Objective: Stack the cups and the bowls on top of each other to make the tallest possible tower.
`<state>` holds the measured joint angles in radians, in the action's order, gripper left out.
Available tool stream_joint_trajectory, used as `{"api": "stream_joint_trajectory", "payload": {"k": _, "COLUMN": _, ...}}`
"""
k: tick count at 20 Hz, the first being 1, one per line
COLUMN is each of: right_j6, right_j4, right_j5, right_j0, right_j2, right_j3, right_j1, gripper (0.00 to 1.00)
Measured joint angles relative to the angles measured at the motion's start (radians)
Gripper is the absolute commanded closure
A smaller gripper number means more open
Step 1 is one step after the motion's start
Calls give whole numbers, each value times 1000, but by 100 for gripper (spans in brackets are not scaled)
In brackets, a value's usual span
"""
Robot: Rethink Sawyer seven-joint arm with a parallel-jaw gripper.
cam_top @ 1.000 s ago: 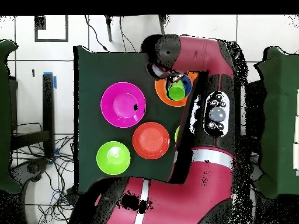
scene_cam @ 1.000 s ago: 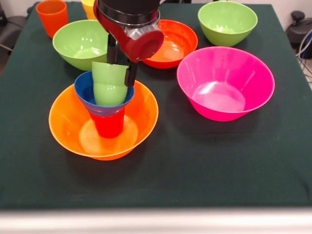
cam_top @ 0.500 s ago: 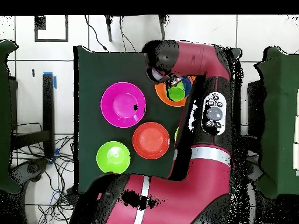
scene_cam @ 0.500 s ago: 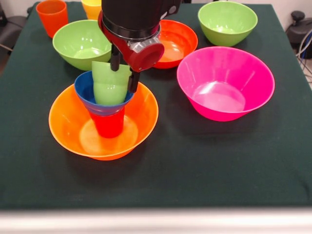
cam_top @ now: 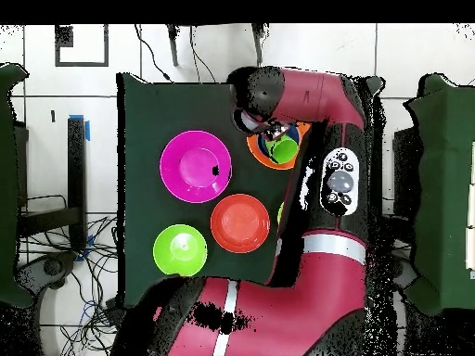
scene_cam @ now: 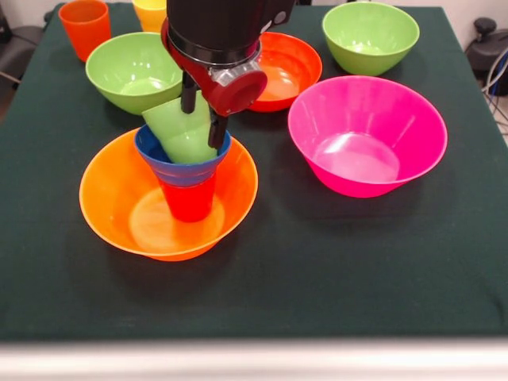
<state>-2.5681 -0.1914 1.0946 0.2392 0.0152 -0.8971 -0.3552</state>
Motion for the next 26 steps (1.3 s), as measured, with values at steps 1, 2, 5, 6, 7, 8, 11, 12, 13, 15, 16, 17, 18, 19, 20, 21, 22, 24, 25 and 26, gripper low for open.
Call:
{"api": "stream_joint_trajectory", "payload": {"k": 1, "right_j6": 0, "right_j4": 1, "right_j5": 0, "right_j0": 0, "right_j2": 0, "right_j3": -3, "right_j1": -4, "gripper": 0}}
{"api": "stream_joint_trajectory", "payload": {"k": 2, "right_j6": 0, "right_j4": 3, "right_j5": 0, "right_j0": 0, "right_j2": 1, "right_j3": -13, "right_j1": -12, "gripper": 0}}
{"api": "stream_joint_trajectory", "payload": {"k": 5, "right_j6": 0, "right_j4": 3, "right_j5": 0, "right_j0": 0, "right_j2": 2, "right_j3": -25, "right_j1": -26, "gripper": 0}}
{"api": "stream_joint_trajectory", "payload": {"k": 6, "right_j6": 0, "right_j4": 3, "right_j5": 0, "right_j0": 0, "right_j2": 3, "right_j3": -28, "right_j1": -30, "gripper": 0}}
{"api": "stream_joint_trajectory", "payload": {"k": 7, "right_j6": 0, "right_j4": 3, "right_j5": 0, "right_j0": 0, "right_j2": 4, "right_j3": -31, "right_j1": -36, "gripper": 0}}
{"api": "stream_joint_trajectory", "payload": {"k": 8, "right_j6": 0, "right_j4": 3, "right_j5": 0, "right_j0": 0, "right_j2": 4, "right_j3": -33, "right_j1": -40, "gripper": 0}}
{"api": "stream_joint_trajectory", "payload": {"k": 11, "right_j6": 0, "right_j4": 3, "right_j5": 1, "right_j0": 0, "right_j2": 5, "right_j3": -38, "right_j1": -53, "gripper": 0}}
{"api": "stream_joint_trajectory", "payload": {"k": 12, "right_j6": 0, "right_j4": 4, "right_j5": 1, "right_j0": 0, "right_j2": 5, "right_j3": -39, "right_j1": -55, "gripper": 0}}
{"api": "stream_joint_trajectory", "payload": {"k": 13, "right_j6": 0, "right_j4": 4, "right_j5": 2, "right_j0": 0, "right_j2": 6, "right_j3": -40, "right_j1": -61, "gripper": 0}}
{"api": "stream_joint_trajectory", "payload": {"k": 15, "right_j6": 0, "right_j4": 5, "right_j5": 3, "right_j0": 1, "right_j2": 6, "right_j3": -40, "right_j1": -68, "gripper": 0}}
{"api": "stream_joint_trajectory", "payload": {"k": 16, "right_j6": 0, "right_j4": 6, "right_j5": 3, "right_j0": 1, "right_j2": 6, "right_j3": -40, "right_j1": -70, "gripper": 0}}
{"api": "stream_joint_trajectory", "payload": {"k": 17, "right_j6": 0, "right_j4": 7, "right_j5": 3, "right_j0": 2, "right_j2": 6, "right_j3": -40, "right_j1": -72, "gripper": 0}}
{"api": "stream_joint_trajectory", "payload": {"k": 18, "right_j6": 0, "right_j4": 8, "right_j5": 3, "right_j0": 3, "right_j2": 6, "right_j3": -40, "right_j1": -73, "gripper": 0}}
{"api": "stream_joint_trajectory", "payload": {"k": 19, "right_j6": 0, "right_j4": 9, "right_j5": 3, "right_j0": 6, "right_j2": 6, "right_j3": -42, "right_j1": -73, "gripper": 0}}
{"api": "stream_joint_trajectory", "payload": {"k": 20, "right_j6": 0, "right_j4": 9, "right_j5": 3, "right_j0": 7, "right_j2": 6, "right_j3": -43, "right_j1": -72, "gripper": 0}}
{"api": "stream_joint_trajectory", "payload": {"k": 21, "right_j6": 0, "right_j4": 10, "right_j5": 3, "right_j0": 9, "right_j2": 6, "right_j3": -46, "right_j1": -72, "gripper": 0}}
{"api": "stream_joint_trajectory", "payload": {"k": 22, "right_j6": 0, "right_j4": 9, "right_j5": 3, "right_j0": 11, "right_j2": 6, "right_j3": -49, "right_j1": -72, "gripper": 0}}
{"api": "stream_joint_trajectory", "payload": {"k": 24, "right_j6": 0, "right_j4": 9, "right_j5": -1, "right_j0": 18, "right_j2": 6, "right_j3": -69, "right_j1": -73, "gripper": 0}}
{"api": "stream_joint_trajectory", "payload": {"k": 25, "right_j6": 0, "right_j4": 10, "right_j5": -4, "right_j0": 20, "right_j2": 6, "right_j3": -77, "right_j1": -73, "gripper": 0}}
{"api": "stream_joint_trajectory", "payload": {"k": 26, "right_j6": 0, "right_j4": 10, "right_j5": -7, "right_j0": 23, "right_j2": 6, "right_j3": -86, "right_j1": -73, "gripper": 0}}
